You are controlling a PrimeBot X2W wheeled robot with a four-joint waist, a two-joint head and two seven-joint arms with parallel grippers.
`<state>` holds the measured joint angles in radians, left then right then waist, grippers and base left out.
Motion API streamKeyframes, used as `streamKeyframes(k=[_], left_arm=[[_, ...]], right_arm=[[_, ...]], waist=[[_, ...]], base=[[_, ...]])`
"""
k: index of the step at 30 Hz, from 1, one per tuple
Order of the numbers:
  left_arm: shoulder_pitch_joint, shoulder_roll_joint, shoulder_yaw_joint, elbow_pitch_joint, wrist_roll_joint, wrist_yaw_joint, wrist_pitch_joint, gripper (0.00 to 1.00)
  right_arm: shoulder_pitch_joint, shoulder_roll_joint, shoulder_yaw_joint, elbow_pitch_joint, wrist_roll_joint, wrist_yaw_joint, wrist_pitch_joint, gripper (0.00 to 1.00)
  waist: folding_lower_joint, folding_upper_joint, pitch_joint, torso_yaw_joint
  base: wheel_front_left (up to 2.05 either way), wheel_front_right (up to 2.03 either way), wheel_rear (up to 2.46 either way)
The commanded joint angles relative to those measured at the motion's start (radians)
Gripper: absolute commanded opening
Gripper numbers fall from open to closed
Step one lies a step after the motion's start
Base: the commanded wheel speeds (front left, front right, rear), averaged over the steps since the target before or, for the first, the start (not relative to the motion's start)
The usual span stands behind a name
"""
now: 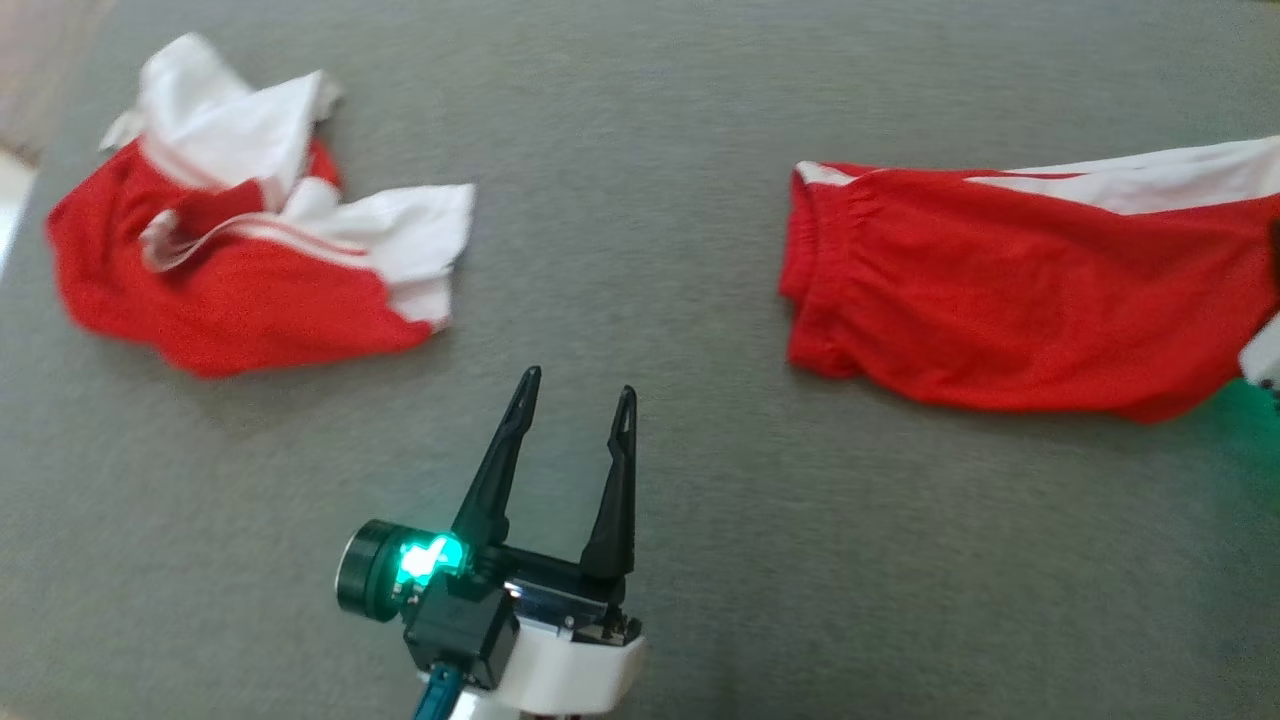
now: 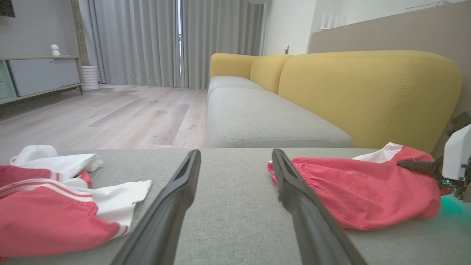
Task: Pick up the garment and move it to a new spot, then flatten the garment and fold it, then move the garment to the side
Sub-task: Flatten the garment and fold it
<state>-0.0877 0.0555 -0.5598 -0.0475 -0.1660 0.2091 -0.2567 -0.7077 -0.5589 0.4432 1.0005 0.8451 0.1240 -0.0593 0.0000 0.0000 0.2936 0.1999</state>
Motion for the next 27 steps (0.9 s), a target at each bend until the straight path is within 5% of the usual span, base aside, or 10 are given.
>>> streamKeyframes(k=[1,9,27], left_arm=[[-0.027,-0.005,0.033,-0.026,0.006,-0.004,-0.005,1.0],[-0.025,-0.005,0.039,-0.005,0.006,-0.017,-0.005,1.0],[0.007,-0.005,0.036,0.013,-0.007,-0.034,-0.005,1.0]], right_arm=[[0.003,-0.047,0.012,-0.014,0.003,0.007,-0.02,0.0],[-0.043,-0.051,0.024,-0.042,0.002,0.007,-0.072,0.0],[-0.038,0.206,0.118,-0.244,0.009,0.007,-0.081,0.0]], waist=[[0.0,0.0,-0.025,-0.066],[0.0,0.0,-0.06,-0.121],[0.0,0.0,-0.115,-0.057]], base=[[0.0,0.0,0.0],[0.0,0.0,0.0],[0.0,0.0,0.0]])
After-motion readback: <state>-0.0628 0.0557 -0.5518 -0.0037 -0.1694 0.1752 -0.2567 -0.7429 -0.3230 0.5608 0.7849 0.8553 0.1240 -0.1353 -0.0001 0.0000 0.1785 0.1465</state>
